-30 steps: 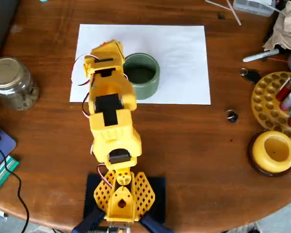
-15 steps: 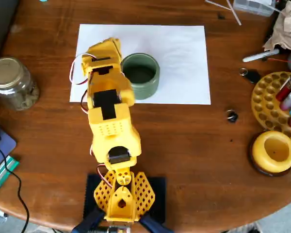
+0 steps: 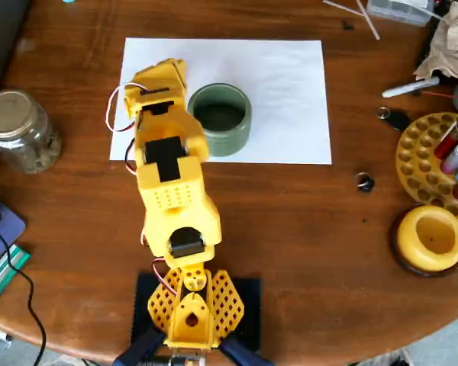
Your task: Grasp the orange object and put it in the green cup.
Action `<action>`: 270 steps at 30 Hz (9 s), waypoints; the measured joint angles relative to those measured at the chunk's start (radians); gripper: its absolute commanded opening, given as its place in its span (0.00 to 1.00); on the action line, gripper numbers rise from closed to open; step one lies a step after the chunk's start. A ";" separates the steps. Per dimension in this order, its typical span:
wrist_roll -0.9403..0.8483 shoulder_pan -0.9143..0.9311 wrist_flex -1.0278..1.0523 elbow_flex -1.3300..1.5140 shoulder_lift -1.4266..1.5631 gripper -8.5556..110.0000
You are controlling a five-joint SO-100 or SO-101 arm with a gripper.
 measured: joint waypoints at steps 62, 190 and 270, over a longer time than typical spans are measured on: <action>0.051 0.314 0.531 0.232 0.672 0.07; -1.462 0.307 1.158 0.942 1.779 0.07; -1.462 0.307 1.158 0.942 1.779 0.07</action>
